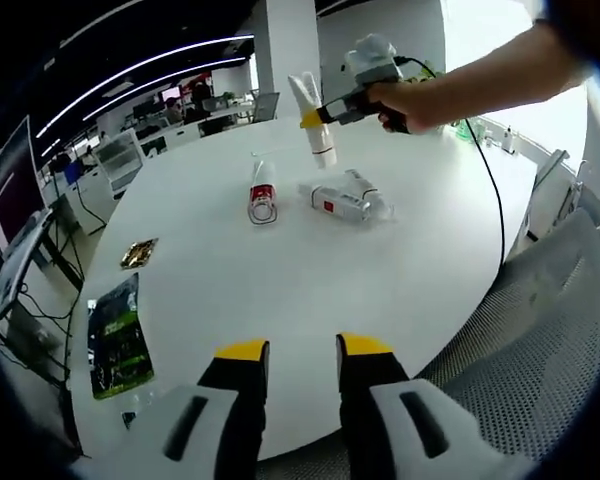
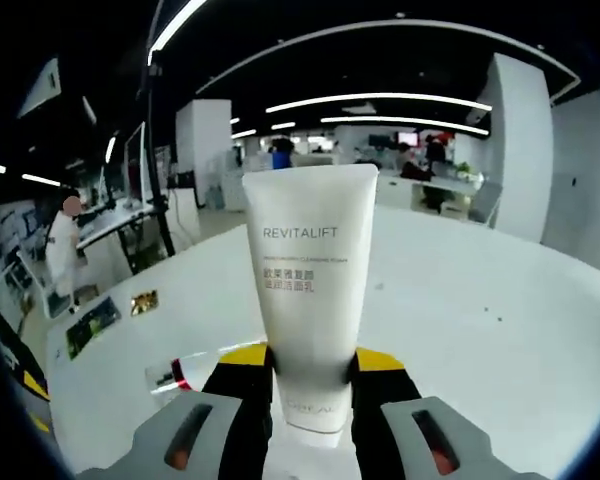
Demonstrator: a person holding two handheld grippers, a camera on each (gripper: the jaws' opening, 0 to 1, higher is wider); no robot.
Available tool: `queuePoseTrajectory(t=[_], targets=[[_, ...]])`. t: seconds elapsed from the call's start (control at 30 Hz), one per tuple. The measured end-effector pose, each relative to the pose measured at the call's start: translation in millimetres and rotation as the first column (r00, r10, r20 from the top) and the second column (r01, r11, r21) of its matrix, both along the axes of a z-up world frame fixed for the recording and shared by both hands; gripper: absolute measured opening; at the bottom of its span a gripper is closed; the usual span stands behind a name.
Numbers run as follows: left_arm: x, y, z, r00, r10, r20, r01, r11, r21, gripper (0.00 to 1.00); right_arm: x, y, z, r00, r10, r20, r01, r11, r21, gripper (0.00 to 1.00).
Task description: Arrange the skincare products in the storage area until every visible bottle or jar stands upright without overlapping.
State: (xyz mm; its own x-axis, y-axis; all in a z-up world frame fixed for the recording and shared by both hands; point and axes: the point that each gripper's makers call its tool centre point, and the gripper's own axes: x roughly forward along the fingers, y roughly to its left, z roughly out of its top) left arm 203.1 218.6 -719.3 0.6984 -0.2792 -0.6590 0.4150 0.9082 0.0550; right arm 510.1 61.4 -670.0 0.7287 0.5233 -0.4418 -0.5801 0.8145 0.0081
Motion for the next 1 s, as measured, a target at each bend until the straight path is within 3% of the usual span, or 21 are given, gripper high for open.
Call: queuePoseTrajectory(t=[0.37,0.57,0.67,1.0], targets=[[-1.4,2,-3.3,1.000,0.002,-0.014,-0.002,1.000,0.003,0.21,11,-1,-8.9,0.998,-0.019,0.058,0.019,1.000,-0.010,0.25],[-0.9,3,-3.0,1.000,0.004,-0.014,-0.004,1.000,0.004,0.21,14,-5,-10.2,0.991,-0.084,0.106,0.078,0.995,0.064,0.25],[-0.6,4,-3.3,1.000,0.006,-0.014,-0.006,1.000,0.006,0.21,11,-5,-9.6,0.988,-0.080,0.130,0.073,0.996,0.056,0.25],[-1.6,4,-4.2,1.000,0.001,-0.017,-0.001,1.000,0.015,0.19,1,-11,-7.0,0.974,-0.198,0.112,0.187,0.977,0.100,0.26]])
